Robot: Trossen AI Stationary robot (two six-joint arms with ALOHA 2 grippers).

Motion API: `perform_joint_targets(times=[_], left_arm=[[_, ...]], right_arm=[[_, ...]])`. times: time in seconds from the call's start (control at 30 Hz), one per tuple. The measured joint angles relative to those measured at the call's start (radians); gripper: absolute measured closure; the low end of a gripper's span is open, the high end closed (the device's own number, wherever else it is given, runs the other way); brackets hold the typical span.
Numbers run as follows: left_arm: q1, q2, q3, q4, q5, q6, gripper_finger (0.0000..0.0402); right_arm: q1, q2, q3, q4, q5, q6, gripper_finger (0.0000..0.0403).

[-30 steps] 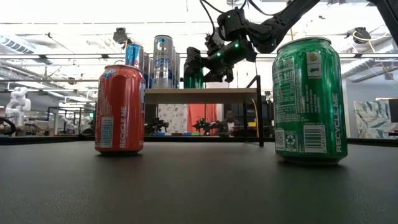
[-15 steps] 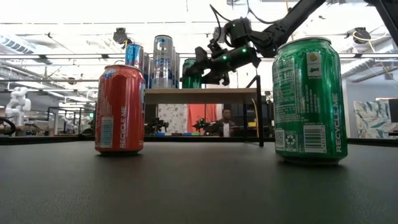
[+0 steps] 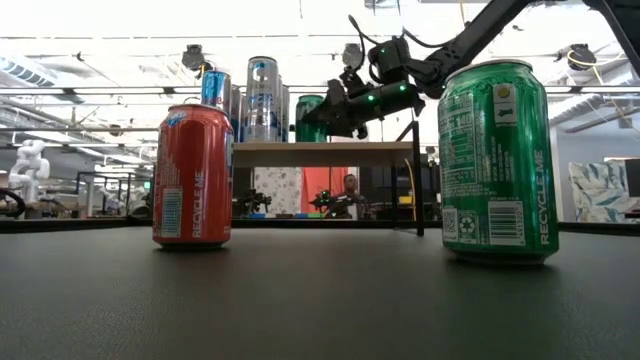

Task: Place canned beverage on shelf
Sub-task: Put the top green soda can on the shelf

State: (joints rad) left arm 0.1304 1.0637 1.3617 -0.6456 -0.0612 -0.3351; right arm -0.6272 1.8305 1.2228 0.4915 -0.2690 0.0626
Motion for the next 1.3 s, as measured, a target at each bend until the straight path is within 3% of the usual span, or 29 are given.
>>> perform_joint_targets(times=[0.33,0.57,0.83,1.3], left_arm=[[0.000,0.000,0.000,0.000,-0.002,0.000,0.0049],[0.000,0.000,0.000,0.000,-0.004,-0.001,0.0049],[0.000,0.000,0.000,0.000,-0.005,0.000,0.0049],[0.000,0.000,0.000,0.000,-0.019,0.000,0.0049]], right_arm=[[-0.041,0.001,-0.001,0.003,-0.128,-0.011,0.0124],[-0.047,0.001,-0.001,0.004,-0.132,-0.056,0.0124],[-0.070,0.001,-0.001,0.002,-0.234,-0.071,0.0124],[-0.105,0.001,-0.001,-0.007,-0.286,-0.089,0.0124]])
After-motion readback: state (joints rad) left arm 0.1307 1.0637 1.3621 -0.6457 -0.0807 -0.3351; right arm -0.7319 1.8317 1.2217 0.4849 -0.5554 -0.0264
